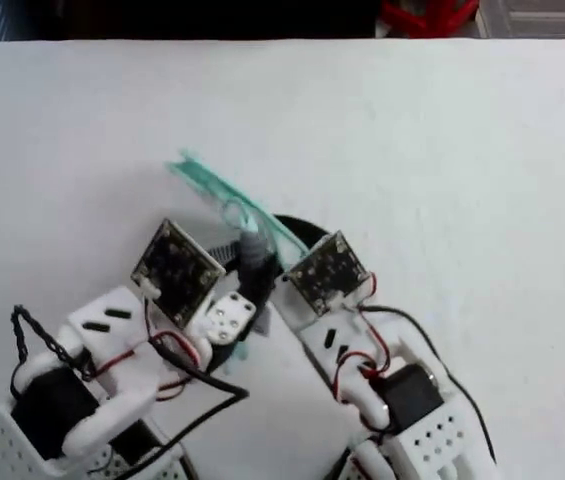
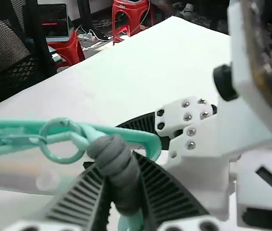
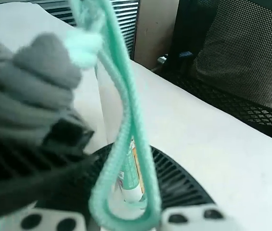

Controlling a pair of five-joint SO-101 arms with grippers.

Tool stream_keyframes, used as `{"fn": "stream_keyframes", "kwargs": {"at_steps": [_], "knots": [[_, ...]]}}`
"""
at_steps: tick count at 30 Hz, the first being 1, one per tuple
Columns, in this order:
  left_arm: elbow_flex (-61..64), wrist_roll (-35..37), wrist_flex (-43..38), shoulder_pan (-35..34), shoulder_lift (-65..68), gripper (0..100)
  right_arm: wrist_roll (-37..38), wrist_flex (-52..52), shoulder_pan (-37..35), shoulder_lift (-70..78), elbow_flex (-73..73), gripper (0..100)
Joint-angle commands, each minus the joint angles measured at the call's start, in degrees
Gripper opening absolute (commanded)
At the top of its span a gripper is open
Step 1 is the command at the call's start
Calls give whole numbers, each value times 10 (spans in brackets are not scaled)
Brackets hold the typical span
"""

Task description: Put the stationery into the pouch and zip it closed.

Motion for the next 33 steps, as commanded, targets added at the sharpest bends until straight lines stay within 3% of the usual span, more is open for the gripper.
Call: {"fn": "stream_keyframes", "kwargs": {"at_steps": [1, 6, 14, 20, 26, 33], "knots": [[-32, 4, 7, 60, -15, 23, -10, -18, -1, 23, -40, 20], [-34, 24, 7, 80, -15, 23, -11, -27, -2, 28, -40, 20], [-54, 27, 42, 199, -8, 23, -9, -44, -1, 31, -40, 20], [-140, 23, 92, 220, 84, 22, -11, -45, 1, 29, -40, 20], [-187, 22, 89, 112, 87, 22, -9, 7, 12, -13, -38, 20], [-186, -22, 45, -44, -10, 22, -7, 119, 12, -189, -37, 26]]}}
